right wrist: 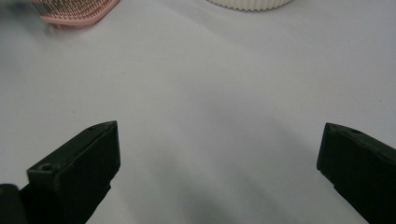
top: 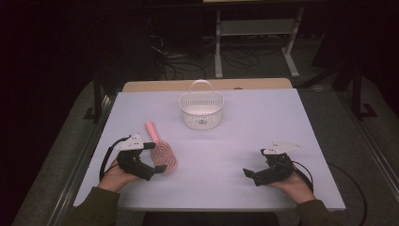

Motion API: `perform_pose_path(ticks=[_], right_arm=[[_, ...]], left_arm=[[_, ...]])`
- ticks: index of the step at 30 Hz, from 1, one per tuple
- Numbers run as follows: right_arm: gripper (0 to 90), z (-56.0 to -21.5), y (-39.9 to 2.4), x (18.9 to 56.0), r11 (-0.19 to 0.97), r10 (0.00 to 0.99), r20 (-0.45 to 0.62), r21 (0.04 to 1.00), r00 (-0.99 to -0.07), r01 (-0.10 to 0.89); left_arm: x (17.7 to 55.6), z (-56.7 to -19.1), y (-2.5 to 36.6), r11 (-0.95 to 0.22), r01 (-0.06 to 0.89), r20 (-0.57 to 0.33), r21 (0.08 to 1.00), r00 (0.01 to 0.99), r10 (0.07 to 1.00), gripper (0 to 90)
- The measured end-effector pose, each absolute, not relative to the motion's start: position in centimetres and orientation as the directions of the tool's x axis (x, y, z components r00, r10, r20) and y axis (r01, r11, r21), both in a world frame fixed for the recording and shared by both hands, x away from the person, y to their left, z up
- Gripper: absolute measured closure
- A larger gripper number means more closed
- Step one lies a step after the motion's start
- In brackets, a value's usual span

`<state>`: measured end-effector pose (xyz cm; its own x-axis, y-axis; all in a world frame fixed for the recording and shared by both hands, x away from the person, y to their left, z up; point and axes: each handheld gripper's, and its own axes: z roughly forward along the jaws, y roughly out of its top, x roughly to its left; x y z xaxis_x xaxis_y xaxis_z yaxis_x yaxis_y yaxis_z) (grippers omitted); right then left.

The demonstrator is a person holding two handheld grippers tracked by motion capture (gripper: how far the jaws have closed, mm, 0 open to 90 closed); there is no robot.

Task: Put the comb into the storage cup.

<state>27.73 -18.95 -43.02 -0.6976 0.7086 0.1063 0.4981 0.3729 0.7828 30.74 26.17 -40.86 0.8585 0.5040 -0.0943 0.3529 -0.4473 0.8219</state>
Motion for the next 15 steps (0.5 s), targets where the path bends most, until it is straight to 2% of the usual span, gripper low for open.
perform_pose_path(ticks=[15], right_arm=[[0.0, -43.11, -19.22, 27.48, 0.365, 0.718, 0.106, 0.784, -0.688, 0.502]], left_arm=[[31.55, -40.65, 25.87, -0.459, 0.364, -0.091, 0.810, 0.852, 0.515, 4.3]])
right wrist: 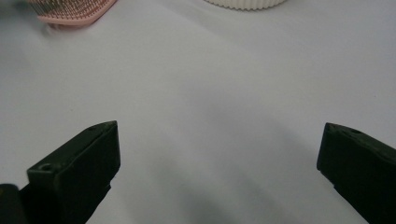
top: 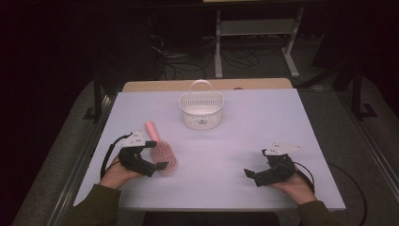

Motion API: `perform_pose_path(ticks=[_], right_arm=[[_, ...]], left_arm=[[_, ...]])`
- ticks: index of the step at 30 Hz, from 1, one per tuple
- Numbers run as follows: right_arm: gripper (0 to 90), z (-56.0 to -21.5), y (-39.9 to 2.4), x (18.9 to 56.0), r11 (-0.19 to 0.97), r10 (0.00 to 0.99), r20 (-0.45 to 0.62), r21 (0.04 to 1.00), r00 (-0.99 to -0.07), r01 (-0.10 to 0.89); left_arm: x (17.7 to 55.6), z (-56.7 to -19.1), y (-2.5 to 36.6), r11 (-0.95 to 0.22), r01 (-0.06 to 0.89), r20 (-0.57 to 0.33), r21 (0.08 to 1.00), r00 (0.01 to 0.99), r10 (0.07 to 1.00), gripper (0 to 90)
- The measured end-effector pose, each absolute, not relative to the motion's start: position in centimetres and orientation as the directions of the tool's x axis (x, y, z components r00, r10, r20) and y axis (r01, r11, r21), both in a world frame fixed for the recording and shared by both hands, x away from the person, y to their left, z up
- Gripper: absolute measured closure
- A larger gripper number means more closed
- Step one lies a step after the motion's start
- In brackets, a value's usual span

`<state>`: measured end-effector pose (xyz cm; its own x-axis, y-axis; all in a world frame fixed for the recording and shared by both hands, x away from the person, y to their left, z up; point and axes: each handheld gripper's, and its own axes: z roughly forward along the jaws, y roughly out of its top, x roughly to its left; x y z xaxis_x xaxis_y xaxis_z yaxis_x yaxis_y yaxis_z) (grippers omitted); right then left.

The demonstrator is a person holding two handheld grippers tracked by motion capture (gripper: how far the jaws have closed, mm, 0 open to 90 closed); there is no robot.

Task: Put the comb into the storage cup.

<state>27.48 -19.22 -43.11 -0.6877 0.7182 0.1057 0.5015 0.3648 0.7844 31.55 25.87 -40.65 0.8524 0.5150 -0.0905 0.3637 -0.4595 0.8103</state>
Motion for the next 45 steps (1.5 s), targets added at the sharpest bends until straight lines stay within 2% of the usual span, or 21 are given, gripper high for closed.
perform_pose_path(ticks=[9, 21, 26, 33, 45], right_arm=[[0.0, -43.0, -19.2, 27.4, 0.358, 0.717, 0.111, 0.788, -0.688, 0.501], [0.0, -43.0, -19.3, 27.5, 0.342, 0.722, 0.120, 0.794, -0.681, 0.503], [0.0, -43.0, -19.3, 27.6, 0.340, 0.723, 0.122, 0.794, -0.680, 0.504], [0.0, -43.0, -19.3, 27.6, 0.342, 0.723, 0.120, 0.794, -0.680, 0.503], [0.0, -42.9, -19.4, 27.7, 0.335, 0.726, 0.125, 0.794, -0.676, 0.507]], left_arm=[[31.9, -40.2, 25.8, -0.453, 0.361, -0.090, 0.815, 0.851, 0.517, 7.8], [32.7, -39.7, 26.1, -0.433, 0.369, -0.086, 0.823, 0.833, 0.547, 16.8], [33.1, -39.3, 26.1, -0.432, 0.361, -0.066, 0.827, 0.824, 0.563, 25.0], [33.6, -39.2, 26.3, -0.428, 0.373, -0.076, 0.823, 0.819, 0.568, 31.5], [34.7, -38.6, 26.7, -0.414, 0.405, -0.089, 0.816, 0.794, 0.601, 48.2]])
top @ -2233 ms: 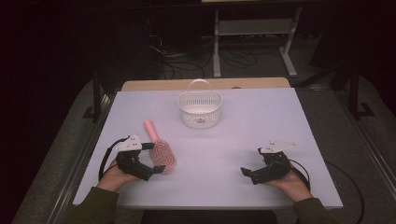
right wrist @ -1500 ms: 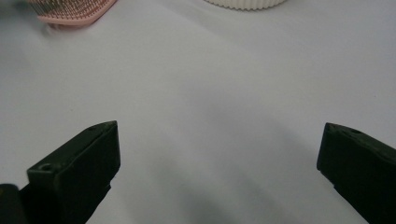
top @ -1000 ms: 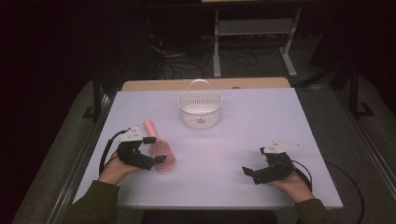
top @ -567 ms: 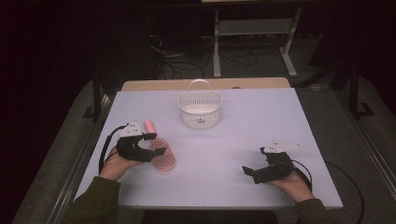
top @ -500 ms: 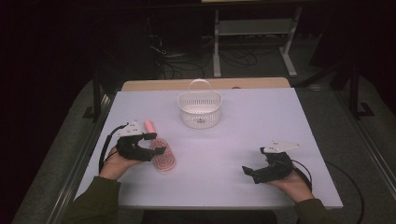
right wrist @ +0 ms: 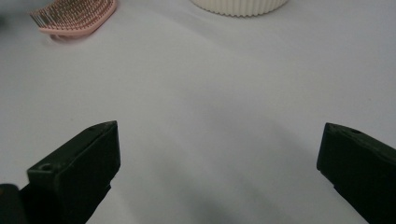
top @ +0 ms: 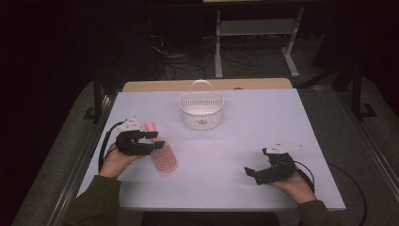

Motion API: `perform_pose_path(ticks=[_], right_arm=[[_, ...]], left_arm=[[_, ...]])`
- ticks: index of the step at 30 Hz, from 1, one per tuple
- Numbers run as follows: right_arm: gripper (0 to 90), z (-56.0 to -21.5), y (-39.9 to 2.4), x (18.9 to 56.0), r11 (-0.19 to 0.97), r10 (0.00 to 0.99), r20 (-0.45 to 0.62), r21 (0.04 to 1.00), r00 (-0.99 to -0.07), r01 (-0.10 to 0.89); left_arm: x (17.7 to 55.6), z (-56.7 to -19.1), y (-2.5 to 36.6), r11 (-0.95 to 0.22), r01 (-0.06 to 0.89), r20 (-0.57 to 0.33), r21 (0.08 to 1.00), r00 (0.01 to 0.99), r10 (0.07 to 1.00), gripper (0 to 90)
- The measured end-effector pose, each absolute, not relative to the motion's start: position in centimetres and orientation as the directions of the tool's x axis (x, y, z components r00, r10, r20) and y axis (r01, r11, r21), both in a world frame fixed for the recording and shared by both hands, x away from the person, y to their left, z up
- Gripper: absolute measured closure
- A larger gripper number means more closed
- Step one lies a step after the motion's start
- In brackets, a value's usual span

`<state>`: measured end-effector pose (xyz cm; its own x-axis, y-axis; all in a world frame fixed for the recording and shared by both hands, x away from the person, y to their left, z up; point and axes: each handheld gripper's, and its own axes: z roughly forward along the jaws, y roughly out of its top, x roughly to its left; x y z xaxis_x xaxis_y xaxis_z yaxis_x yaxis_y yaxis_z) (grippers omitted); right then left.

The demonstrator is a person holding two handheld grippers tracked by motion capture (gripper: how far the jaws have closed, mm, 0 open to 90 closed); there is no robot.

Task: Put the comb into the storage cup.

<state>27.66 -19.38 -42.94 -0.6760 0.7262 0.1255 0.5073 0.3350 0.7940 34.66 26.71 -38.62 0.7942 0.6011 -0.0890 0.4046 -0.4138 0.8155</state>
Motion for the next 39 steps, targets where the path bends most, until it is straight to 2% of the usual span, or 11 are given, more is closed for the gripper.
perform_pose_path(ticks=[15, 29, 39], right_arm=[[0.0, -42.9, -19.4, 27.7, 0.333, 0.725, 0.130, 0.793, -0.676, 0.510], [0.0, -42.9, -19.5, 27.8, 0.326, 0.722, 0.138, 0.797, -0.678, 0.509], [0.0, -42.9, -19.6, 27.8, 0.313, 0.725, 0.148, 0.800, -0.673, 0.513]], left_arm=[[36.4, -38.0, 27.0, -0.428, 0.436, -0.093, 0.792, 0.779, 0.620, 67.5], [38.2, -37.6, 26.7, -0.484, 0.429, -0.045, 0.763, 0.782, 0.622, 89.7], [39.7, -37.3, 26.5, -0.511, 0.426, -0.029, 0.747, 0.788, 0.615, 90.0]])
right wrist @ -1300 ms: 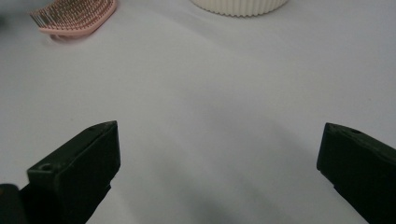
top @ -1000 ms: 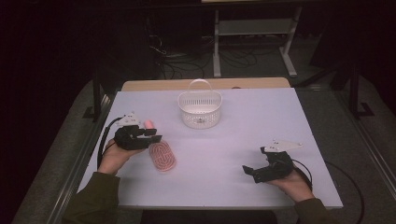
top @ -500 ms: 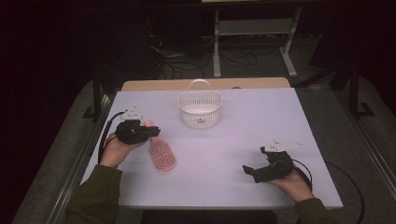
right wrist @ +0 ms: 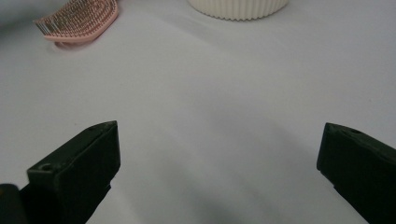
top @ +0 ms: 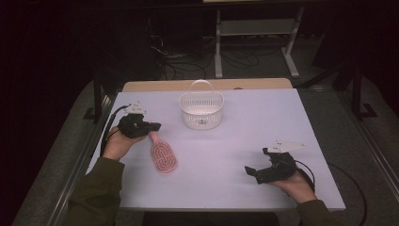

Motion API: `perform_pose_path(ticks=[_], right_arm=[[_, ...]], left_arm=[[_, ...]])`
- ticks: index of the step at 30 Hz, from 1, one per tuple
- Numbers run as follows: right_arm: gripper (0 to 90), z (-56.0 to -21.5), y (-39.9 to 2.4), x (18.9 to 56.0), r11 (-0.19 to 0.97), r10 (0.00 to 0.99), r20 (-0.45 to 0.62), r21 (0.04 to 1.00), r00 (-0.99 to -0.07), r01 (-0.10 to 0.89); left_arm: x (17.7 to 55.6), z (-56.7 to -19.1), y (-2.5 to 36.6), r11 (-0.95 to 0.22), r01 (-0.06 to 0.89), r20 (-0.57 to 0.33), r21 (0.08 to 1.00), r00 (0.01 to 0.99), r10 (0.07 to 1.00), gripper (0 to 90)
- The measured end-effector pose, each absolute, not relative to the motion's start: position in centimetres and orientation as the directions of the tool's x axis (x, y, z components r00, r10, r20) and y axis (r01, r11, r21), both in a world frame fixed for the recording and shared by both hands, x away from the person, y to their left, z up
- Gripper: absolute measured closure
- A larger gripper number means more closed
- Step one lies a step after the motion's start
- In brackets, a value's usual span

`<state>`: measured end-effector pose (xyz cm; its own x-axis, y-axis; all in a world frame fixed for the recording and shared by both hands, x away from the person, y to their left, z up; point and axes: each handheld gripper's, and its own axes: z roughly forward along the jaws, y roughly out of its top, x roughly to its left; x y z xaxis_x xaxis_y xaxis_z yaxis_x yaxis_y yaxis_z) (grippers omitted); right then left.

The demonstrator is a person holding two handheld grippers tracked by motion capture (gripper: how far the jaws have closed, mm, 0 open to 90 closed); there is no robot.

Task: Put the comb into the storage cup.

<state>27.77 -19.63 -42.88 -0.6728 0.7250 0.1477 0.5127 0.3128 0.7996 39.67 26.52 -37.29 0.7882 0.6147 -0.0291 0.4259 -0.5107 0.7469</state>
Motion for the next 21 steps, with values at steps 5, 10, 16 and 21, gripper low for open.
perform_pose_path(ticks=[5, 10, 16, 21], right_arm=[[0.0, -42.9, -19.7, 27.8, 0.312, 0.723, 0.152, 0.798, -0.674, 0.515], [0.0, -42.9, -19.6, 27.8, 0.312, 0.722, 0.152, 0.798, -0.675, 0.515], [0.0, -43.0, -19.6, 27.8, 0.316, 0.720, 0.152, 0.796, -0.677, 0.516], [0.0, -43.0, -19.5, 27.8, 0.318, 0.718, 0.152, 0.796, -0.679, 0.515]], left_arm=[[40.3, -37.1, 26.5, -0.514, 0.425, -0.023, 0.745, 0.786, 0.618, 90.0], [41.3, -37.1, 26.6, -0.515, 0.435, -0.016, 0.739, 0.775, 0.632, 90.0], [42.6, -37.2, 26.8, -0.524, 0.441, 0.001, 0.729, 0.765, 0.644, 90.0], [43.4, -37.4, 26.8, -0.525, 0.453, -0.004, 0.721, 0.760, 0.650, 90.0]])
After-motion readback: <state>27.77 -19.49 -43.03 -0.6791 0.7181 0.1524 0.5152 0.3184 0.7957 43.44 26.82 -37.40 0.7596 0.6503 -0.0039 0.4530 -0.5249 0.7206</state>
